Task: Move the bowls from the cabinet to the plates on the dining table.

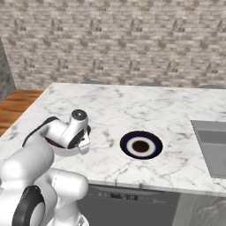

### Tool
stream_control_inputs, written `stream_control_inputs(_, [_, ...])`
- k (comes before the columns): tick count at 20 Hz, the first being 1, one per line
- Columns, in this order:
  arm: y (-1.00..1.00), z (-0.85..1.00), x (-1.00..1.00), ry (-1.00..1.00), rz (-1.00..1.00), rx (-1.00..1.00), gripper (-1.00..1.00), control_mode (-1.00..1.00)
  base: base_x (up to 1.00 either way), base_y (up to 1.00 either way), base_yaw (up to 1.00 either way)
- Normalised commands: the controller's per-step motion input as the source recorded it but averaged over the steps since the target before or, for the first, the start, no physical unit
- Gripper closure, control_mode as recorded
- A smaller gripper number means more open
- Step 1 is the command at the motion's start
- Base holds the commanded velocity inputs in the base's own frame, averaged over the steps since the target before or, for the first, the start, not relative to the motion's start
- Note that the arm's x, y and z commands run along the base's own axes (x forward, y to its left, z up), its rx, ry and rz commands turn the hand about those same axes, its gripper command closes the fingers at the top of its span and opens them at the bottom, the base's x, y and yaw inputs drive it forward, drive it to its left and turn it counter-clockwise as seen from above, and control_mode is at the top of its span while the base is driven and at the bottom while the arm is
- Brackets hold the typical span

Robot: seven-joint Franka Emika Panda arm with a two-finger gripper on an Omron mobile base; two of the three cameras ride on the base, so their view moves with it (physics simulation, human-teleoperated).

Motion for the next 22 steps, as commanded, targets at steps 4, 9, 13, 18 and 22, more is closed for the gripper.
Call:
stream_control_inputs(4, [0.0,-0.24,0.0,0.0,0.0,0.0,1.0,-1.0,0.0,0.0,0.0])
stream_control_inputs(9, [0.0,-0.19,0.01,0.0,0.0,0.0,1.0,-1.0,0.0,0.0,0.0])
stream_control_inputs(13, [0.0,-0.06,0.0,0.0,0.0,0.0,1.0,-1.0,0.0,0.0,0.0])
stream_control_inputs(18, [0.0,0.0,0.0,0.0,0.0,0.0,-1.0,-1.0,0.0,0.0,0.0])
stream_control_inputs(22, [0.0,0.0,0.0,0.0,0.0,0.0,-1.0,-1.0,0.0,0.0,0.0])
